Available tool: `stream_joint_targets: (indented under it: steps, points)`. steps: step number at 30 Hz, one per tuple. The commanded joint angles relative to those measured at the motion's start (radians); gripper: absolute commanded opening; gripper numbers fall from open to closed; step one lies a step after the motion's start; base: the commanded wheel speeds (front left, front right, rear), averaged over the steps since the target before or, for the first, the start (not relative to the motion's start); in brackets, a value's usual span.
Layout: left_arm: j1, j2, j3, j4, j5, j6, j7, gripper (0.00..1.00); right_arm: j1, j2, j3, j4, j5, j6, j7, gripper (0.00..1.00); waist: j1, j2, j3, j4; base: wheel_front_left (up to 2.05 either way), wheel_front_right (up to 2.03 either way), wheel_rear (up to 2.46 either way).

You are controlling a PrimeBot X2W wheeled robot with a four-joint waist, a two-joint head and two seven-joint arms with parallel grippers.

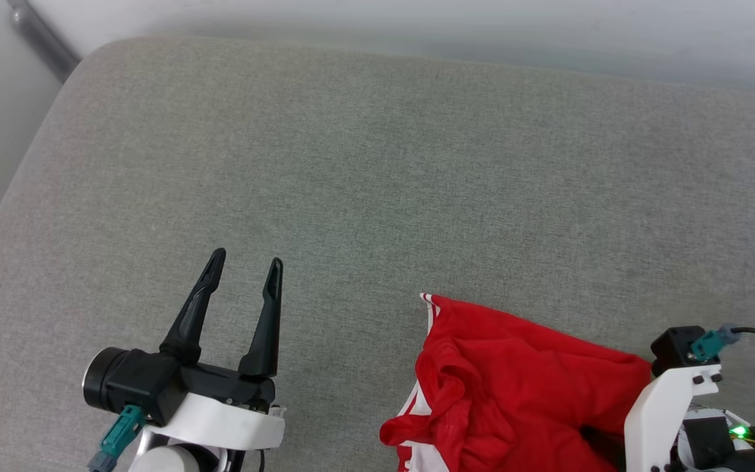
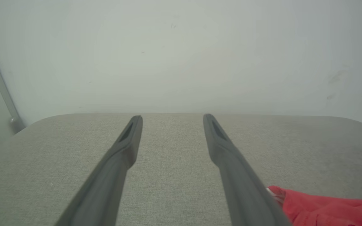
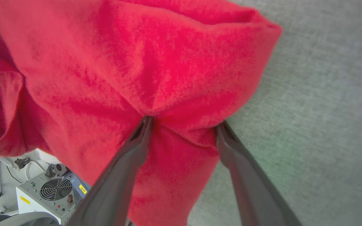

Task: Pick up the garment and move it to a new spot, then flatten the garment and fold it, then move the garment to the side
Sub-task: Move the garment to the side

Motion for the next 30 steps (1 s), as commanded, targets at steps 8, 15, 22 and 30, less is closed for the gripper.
stream_joint_targets:
  steps: [8,15,22,30]
  points:
    - [-0.019,-0.007,-0.011,0.011,0.0,-0.001,-0.005,1.0,-0.003,-0.013,0.107,0.18,-0.026,0.0,-0.099,0.0,0.0,0.0,0.011,0.025,0.0,0.0,0.0]
    - [0.004,-0.014,-0.024,0.028,-0.002,-0.001,-0.005,1.0,-0.082,-0.121,0.178,0.19,-0.092,-0.002,-0.189,0.0,0.0,0.0,-0.024,-0.011,0.0,0.0,0.0]
    - [0.016,-0.029,-0.064,0.026,0.004,-0.001,-0.004,1.0,-0.174,-0.314,0.339,0.14,-0.17,-0.001,-0.171,0.0,0.0,0.0,-0.065,-0.135,0.0,0.0,0.0]
    - [-0.028,-0.042,-0.167,0.022,0.008,-0.001,-0.004,1.0,-0.33,-0.597,0.464,0.125,-0.16,-0.001,-0.179,0.0,0.0,0.0,-0.017,-0.316,0.0,0.0,0.0]
